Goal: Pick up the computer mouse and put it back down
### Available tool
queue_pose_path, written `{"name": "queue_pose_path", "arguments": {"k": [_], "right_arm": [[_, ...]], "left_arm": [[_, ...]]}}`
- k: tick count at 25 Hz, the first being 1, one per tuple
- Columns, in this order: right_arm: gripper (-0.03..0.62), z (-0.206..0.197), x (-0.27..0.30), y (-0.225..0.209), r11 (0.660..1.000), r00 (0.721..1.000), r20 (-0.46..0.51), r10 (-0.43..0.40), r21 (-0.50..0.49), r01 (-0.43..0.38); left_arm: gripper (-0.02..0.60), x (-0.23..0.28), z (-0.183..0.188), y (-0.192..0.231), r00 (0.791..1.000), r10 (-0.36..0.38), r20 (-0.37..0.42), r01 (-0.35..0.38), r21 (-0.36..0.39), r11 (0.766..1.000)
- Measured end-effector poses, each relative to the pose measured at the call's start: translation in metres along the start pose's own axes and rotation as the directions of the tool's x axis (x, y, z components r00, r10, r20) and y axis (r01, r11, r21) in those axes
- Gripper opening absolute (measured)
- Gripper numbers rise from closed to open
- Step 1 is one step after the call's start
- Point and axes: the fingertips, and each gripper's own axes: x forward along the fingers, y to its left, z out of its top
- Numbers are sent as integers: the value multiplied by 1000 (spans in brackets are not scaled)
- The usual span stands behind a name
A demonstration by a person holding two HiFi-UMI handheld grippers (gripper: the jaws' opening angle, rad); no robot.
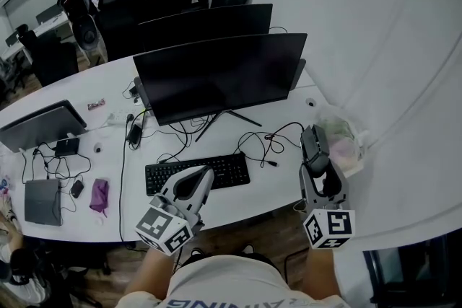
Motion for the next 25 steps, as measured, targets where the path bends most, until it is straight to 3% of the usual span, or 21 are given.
{"name": "queue_pose_path", "arguments": {"k": [25], "right_arm": [[265, -7, -1, -2, 1000, 1000, -11, 10, 3, -10]], "left_arm": [[5, -1, 1, -4, 1000, 11, 21, -11, 1, 1000]]}}
